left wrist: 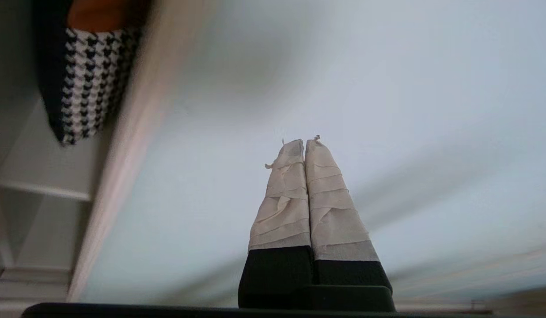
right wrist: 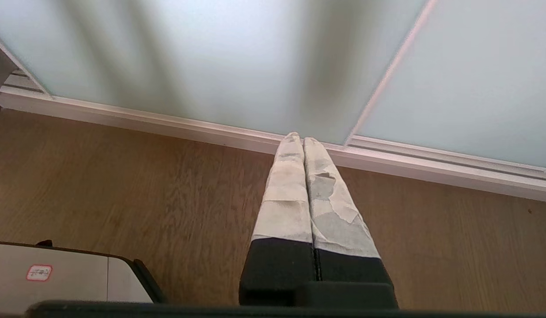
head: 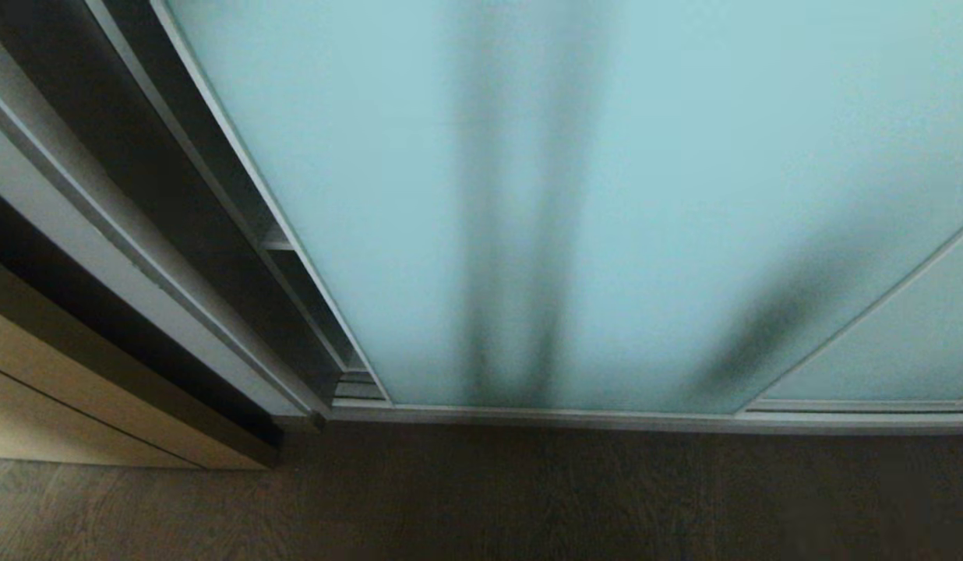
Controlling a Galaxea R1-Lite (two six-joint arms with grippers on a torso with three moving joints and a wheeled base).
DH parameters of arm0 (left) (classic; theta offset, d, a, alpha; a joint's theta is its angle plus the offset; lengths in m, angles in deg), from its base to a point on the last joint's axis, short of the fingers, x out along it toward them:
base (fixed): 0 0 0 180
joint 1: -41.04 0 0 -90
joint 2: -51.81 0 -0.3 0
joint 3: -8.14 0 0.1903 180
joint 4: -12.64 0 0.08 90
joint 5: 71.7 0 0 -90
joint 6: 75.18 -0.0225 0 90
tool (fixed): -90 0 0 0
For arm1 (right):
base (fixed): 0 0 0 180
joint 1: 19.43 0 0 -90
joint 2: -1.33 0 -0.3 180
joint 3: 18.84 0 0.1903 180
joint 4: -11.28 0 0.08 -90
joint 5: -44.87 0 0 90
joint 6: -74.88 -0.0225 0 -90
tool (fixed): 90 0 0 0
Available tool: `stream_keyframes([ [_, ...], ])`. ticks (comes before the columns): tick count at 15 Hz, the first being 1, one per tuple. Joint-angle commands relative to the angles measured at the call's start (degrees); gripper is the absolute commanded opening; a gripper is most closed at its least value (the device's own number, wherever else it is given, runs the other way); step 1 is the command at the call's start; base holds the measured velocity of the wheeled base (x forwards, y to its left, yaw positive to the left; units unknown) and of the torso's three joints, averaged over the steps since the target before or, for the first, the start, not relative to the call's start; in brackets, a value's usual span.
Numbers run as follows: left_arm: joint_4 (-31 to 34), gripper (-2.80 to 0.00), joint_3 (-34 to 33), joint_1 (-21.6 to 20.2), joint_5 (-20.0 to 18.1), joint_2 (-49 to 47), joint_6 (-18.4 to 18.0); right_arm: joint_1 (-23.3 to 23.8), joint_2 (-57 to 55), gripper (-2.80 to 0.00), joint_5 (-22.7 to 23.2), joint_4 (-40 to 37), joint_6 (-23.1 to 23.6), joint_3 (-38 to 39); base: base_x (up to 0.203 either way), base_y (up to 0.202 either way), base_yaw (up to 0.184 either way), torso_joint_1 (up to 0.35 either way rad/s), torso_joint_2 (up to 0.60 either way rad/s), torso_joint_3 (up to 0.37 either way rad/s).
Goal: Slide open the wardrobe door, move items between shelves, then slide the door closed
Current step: Close the door
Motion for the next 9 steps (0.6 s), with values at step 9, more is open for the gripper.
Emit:
stream_keyframes([
  [9, 0.5, -2.80, -22.7, -3.6, 5.0, 16.2, -14.5, -0.1, 0.0, -2.80, 0.0, 0.0, 0.1, 0.0, 0.000, 0.000, 0.000, 0.000, 0.00, 0.000],
])
